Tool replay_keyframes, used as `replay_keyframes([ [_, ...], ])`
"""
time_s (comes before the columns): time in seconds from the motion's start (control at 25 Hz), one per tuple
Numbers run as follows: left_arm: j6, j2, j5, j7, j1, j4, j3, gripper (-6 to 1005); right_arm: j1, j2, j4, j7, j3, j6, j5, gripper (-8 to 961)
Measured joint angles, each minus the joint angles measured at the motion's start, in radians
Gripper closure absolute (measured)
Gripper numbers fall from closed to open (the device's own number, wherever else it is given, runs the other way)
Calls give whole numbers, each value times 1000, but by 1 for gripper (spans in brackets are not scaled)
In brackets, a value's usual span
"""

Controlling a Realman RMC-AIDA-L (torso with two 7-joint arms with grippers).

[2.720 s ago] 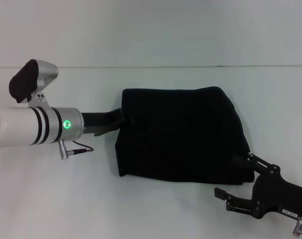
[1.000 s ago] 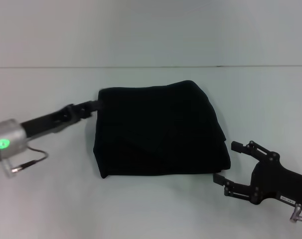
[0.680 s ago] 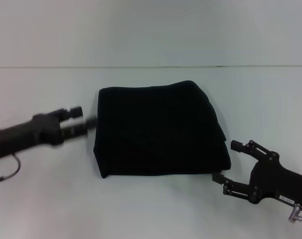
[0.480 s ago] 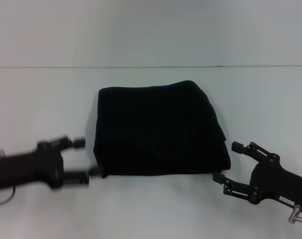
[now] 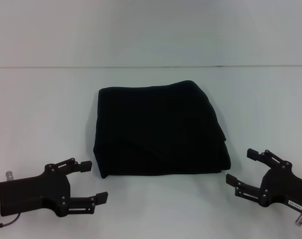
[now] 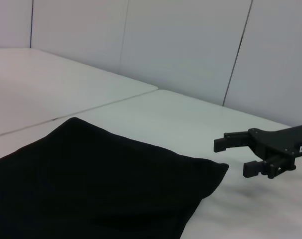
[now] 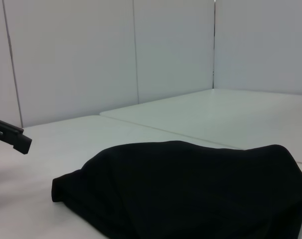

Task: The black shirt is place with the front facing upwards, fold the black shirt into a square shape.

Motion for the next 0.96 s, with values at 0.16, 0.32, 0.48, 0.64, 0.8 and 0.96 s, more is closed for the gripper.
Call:
replay_keyframes([
  [0.16,3,4,-1,-1,-5,-8,-16,42,1,0,0,0,0,1,-3,7],
  [0.32,9,5,0,-1,-14,-9,-26,42,2,0,0,0,0,1,-4,7],
  [0.48,8,2,0,0,-20,-9,-25,42,2,0,-2,0,-1,3,-1,7],
  [0.64,9,0,-1,0,-20,-9,-26,42,1,0,-2,0,1,4,0,7],
  [0.8,10,0,-1,0,-19,-9,-26,42,1,1,0,0,1,4,0,7],
  [0.96,10,1,-1,0,-14,-10,-26,42,2,1,1,0,1,4,0,7],
])
